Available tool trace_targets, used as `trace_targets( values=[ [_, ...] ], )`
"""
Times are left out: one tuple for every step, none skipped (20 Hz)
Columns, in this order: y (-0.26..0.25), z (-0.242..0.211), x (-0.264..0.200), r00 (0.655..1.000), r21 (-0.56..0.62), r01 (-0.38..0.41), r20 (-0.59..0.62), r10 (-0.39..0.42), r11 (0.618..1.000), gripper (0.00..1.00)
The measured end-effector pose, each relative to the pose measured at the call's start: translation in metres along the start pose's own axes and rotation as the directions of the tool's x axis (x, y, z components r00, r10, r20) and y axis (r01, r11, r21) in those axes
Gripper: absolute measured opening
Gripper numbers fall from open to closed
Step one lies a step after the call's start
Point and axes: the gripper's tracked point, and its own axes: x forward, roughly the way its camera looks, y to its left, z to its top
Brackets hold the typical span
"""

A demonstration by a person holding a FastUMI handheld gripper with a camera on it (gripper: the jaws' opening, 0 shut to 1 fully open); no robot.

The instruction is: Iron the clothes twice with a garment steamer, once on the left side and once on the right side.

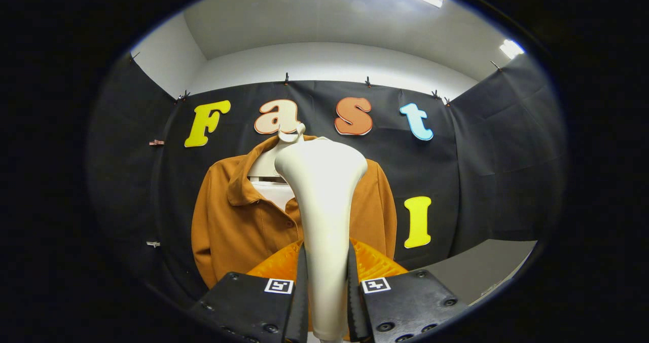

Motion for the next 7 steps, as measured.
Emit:
trace_targets(
  values=[
    [0.0007, -0.0012, 0.0005, 1.000, 0.001, -0.001, -0.003, 0.001, 1.000, 0.34],
    [0.0011, -0.0024, 0.0006, 1.000, 0.001, 0.000, -0.007, 0.001, 1.000, 0.34],
    [0.0003, -0.0024, 0.0012, 1.000, 0.001, 0.001, -0.010, -0.001, 1.000, 0.34],
    [-0.0004, -0.0034, 0.0006, 1.000, 0.000, 0.001, -0.012, -0.001, 1.000, 0.34],
    [0.0005, -0.0035, 0.0000, 1.000, 0.002, 0.002, -0.013, -0.002, 1.000, 0.34],
    [-0.0005, -0.0030, -0.0001, 1.000, 0.003, 0.003, -0.013, -0.003, 1.000, 0.34],
    [-0.0008, -0.0033, -0.0002, 1.000, 0.003, 0.005, -0.013, -0.005, 1.000, 0.34]
  ],
)
